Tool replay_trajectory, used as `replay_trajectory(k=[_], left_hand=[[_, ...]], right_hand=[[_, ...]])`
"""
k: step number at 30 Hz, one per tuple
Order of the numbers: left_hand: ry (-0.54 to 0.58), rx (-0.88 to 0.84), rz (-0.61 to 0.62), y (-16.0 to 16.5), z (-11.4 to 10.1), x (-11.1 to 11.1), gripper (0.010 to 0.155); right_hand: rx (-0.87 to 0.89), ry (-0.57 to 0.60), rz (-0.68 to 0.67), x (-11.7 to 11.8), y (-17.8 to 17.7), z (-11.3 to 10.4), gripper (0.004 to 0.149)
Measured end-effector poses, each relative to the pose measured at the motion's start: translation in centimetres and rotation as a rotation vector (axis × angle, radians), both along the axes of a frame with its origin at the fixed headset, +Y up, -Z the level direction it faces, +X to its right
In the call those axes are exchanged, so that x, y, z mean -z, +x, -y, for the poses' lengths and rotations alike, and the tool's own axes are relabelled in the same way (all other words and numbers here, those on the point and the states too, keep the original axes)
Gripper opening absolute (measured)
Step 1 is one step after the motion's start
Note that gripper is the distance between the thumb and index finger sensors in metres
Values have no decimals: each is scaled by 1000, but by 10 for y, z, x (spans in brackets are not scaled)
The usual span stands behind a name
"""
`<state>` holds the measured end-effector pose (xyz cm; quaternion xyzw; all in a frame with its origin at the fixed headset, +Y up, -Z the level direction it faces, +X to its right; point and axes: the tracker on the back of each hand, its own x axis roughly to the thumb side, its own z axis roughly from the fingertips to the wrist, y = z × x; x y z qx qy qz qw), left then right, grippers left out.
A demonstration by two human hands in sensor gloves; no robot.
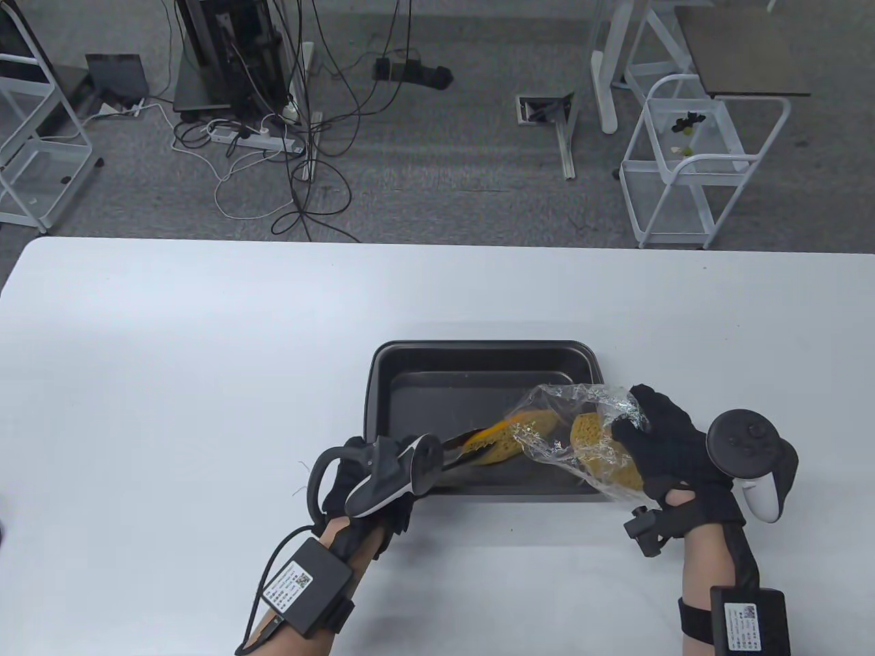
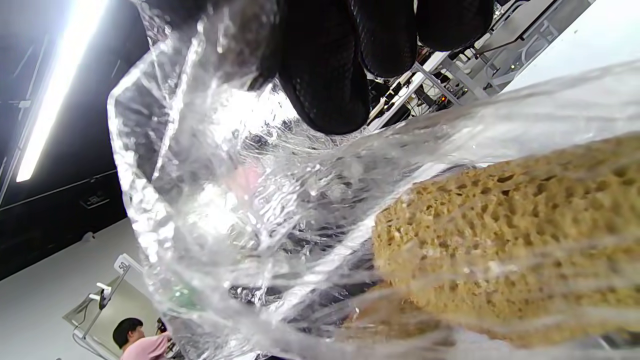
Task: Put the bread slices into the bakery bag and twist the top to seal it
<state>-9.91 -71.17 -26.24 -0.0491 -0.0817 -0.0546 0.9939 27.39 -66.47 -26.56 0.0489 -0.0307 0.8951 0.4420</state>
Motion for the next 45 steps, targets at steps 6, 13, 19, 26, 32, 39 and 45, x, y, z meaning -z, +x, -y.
replay_trajectory(k=[6, 13, 19, 26, 32, 39, 45], left_hand=[[85, 32, -39, -37, -16, -20, 73], [180, 36, -66, -77, -36, -46, 73], [273, 77, -42, -90, -55, -71, 74], [338, 96, 3, -84, -77, -95, 74], [349, 86, 34, -73, -91, -102, 74], [224, 51, 72, -53, -96, -96, 74], [81, -15, 69, -46, -97, -77, 74]], right_hand=[[-64, 32, 38, -1, -3, 1, 45], [-204, 92, 101, -4, -11, -1, 45], [-291, 135, 118, -6, -21, -3, 45], [-395, 181, 115, -8, -34, -1, 45], [-562, 247, 91, -15, -56, -8, 45], [-772, 361, 60, -32, -90, -20, 45], [-911, 441, 9, -45, -113, -24, 44]])
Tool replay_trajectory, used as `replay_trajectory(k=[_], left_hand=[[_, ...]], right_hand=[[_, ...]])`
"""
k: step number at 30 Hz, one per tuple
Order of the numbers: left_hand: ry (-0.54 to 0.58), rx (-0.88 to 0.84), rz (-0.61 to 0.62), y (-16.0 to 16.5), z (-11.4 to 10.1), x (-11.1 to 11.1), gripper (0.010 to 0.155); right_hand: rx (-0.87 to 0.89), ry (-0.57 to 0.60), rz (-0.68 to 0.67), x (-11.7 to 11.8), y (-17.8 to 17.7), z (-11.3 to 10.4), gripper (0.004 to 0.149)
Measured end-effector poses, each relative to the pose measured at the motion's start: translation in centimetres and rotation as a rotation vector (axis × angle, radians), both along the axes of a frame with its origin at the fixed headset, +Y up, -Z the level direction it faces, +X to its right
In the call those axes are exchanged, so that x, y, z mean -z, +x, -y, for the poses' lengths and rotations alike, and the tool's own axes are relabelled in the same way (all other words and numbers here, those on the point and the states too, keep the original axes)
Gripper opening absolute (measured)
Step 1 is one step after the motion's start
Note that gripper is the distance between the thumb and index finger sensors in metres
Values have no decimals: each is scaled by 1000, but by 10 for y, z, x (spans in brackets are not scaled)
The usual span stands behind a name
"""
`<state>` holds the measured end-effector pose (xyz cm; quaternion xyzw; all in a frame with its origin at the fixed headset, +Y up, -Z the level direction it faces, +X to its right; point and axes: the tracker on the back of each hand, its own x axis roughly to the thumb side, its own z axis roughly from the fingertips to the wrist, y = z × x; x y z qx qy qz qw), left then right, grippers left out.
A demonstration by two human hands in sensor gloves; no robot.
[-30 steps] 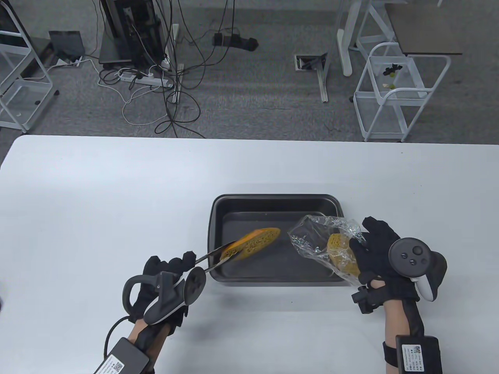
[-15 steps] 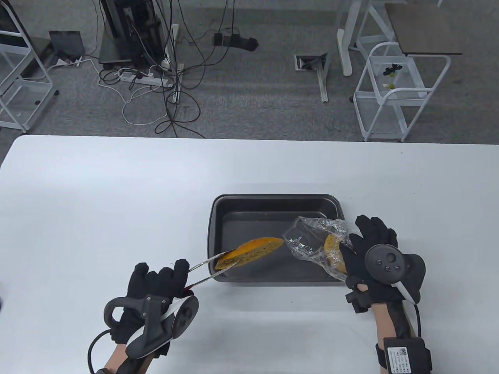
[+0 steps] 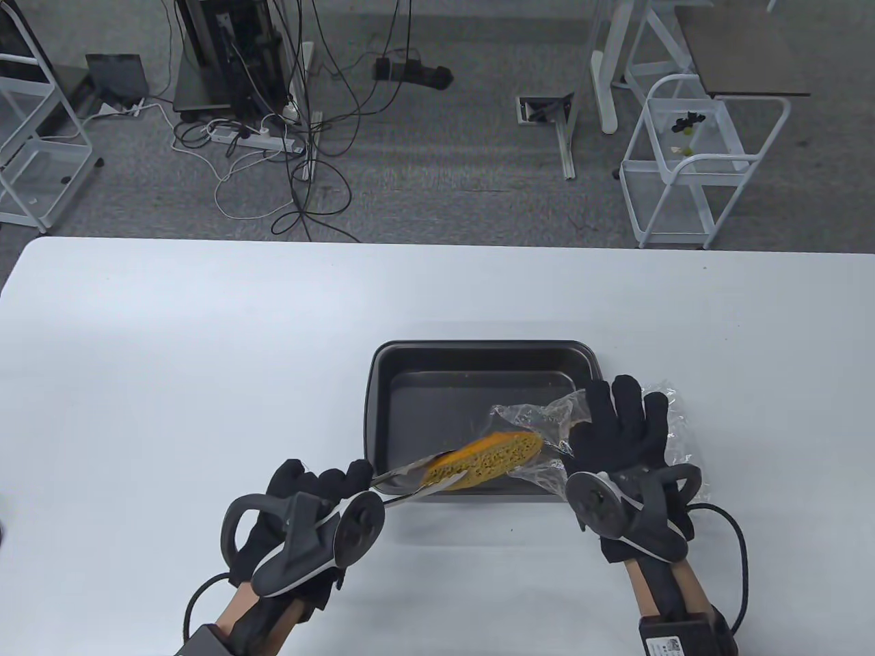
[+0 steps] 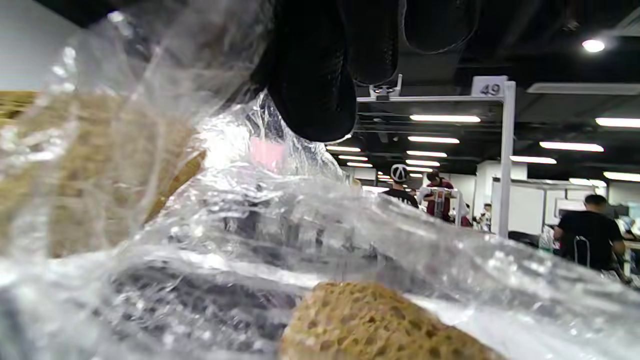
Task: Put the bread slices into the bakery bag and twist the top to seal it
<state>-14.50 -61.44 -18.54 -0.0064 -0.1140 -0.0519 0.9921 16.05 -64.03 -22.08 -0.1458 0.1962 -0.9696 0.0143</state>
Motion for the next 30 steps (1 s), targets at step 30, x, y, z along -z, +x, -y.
replay_trajectory(k=[30], left_hand=[[-392, -141, 58, 4, 1, 47, 74]], right_hand=[[-76, 68, -178, -15, -33, 4, 43]])
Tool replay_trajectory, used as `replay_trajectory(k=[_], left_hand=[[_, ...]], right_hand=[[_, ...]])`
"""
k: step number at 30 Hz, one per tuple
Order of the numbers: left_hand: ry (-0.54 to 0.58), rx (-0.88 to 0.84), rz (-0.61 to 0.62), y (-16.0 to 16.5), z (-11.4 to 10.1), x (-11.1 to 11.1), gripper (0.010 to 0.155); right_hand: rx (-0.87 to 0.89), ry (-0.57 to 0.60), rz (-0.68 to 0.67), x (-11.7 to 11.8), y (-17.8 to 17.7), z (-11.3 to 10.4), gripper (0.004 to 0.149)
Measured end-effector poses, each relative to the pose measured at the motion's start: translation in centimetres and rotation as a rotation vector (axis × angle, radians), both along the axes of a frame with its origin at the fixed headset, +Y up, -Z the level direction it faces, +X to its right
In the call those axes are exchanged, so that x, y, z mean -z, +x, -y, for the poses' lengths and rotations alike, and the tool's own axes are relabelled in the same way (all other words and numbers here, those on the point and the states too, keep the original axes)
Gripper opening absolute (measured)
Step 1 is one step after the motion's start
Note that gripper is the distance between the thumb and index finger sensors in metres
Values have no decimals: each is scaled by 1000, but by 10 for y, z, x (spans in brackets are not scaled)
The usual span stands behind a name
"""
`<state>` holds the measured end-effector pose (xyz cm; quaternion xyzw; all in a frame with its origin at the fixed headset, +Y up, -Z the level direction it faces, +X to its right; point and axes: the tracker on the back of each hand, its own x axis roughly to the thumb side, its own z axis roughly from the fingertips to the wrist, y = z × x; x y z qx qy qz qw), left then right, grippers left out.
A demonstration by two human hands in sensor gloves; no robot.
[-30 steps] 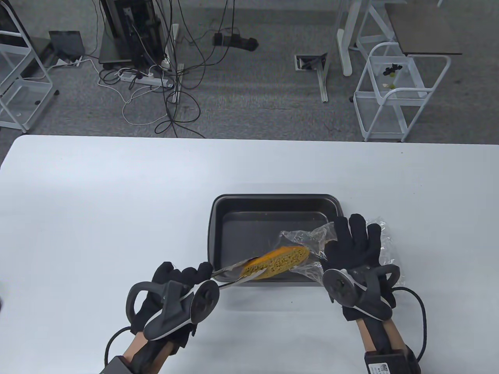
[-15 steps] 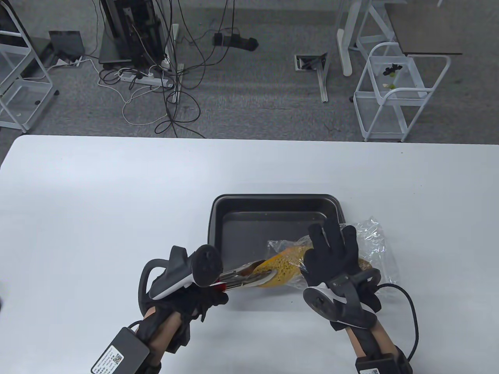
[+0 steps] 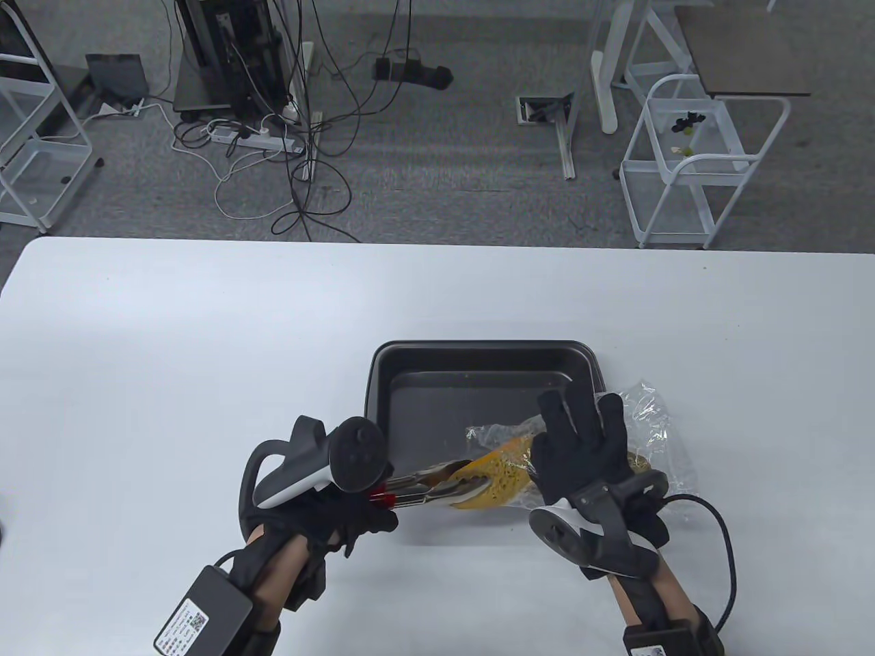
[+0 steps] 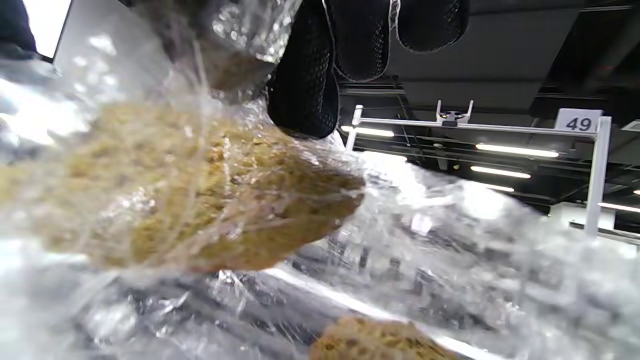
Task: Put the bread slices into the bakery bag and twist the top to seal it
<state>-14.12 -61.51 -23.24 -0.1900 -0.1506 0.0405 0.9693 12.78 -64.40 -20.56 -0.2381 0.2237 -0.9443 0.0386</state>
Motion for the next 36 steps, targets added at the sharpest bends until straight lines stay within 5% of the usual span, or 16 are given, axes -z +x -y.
replay_trajectory(k=[7, 10, 18, 36], left_hand=[[23, 60, -3, 14, 4, 2, 73], [113, 82, 7, 20, -1, -4, 73], [304, 215, 70, 42, -13, -23, 71], [172, 129, 79, 86, 1, -11, 72]], right_hand=[[86, -40, -6, -2, 0, -6, 43], [25, -8, 100, 0, 6, -6, 43], [32, -4, 1, -1, 0, -4, 43], [386, -201, -174, 0, 2, -9, 43]])
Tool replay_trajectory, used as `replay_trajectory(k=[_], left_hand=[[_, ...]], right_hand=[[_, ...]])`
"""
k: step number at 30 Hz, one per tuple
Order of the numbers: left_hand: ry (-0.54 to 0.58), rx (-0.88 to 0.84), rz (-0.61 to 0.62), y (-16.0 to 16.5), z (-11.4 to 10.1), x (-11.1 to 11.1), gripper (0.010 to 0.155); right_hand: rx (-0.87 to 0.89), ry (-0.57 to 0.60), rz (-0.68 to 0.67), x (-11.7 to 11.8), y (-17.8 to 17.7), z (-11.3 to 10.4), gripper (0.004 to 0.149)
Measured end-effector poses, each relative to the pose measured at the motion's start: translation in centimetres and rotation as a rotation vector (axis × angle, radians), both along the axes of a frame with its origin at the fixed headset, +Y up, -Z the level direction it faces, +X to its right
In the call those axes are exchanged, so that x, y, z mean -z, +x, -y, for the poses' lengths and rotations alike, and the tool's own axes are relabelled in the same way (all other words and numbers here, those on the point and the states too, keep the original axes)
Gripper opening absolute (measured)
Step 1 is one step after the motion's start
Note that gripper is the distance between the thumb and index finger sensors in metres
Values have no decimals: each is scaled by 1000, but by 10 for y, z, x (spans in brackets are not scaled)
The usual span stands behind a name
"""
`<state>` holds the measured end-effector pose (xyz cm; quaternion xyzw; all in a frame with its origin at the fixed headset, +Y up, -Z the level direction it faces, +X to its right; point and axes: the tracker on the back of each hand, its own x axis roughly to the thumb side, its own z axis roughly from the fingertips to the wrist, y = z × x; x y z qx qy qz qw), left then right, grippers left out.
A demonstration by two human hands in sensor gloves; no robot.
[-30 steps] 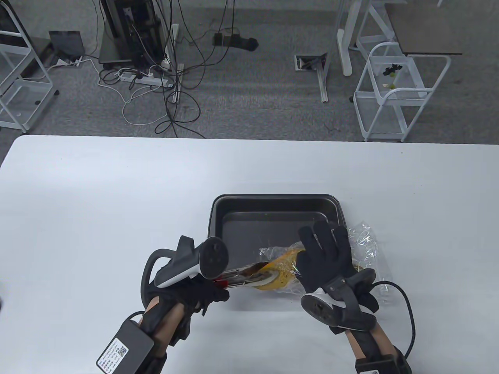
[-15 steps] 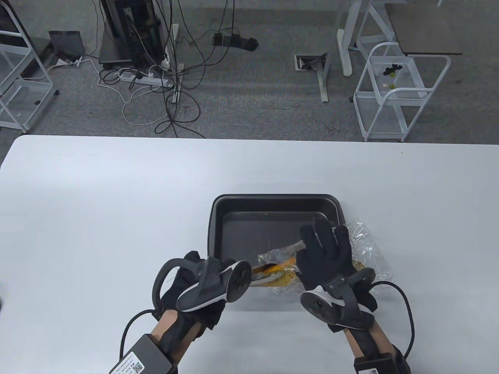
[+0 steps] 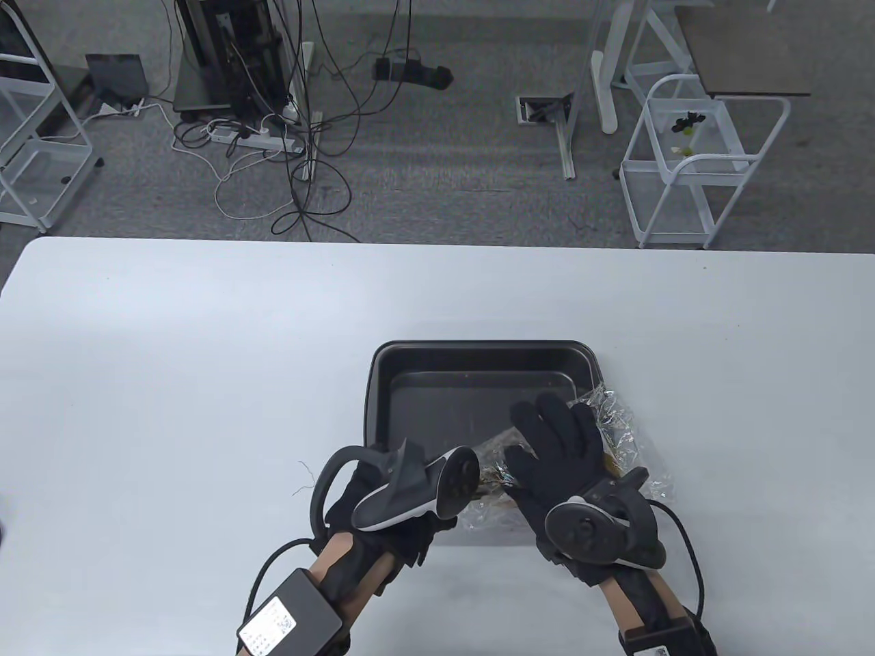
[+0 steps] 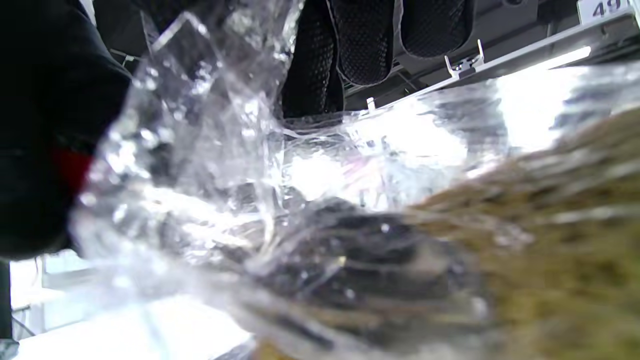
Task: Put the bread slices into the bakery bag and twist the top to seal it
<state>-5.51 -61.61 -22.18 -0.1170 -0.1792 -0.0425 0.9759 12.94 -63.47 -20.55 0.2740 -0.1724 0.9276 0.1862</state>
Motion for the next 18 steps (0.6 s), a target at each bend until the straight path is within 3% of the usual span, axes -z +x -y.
replay_trajectory(k=[9, 18], left_hand=[[-40, -62, 22, 18, 11, 12, 73], [12, -81, 39, 41, 17, 15, 74]], right_hand=[[146, -82, -50, 4, 5, -1, 43], [367, -303, -171, 19, 17, 8, 44]])
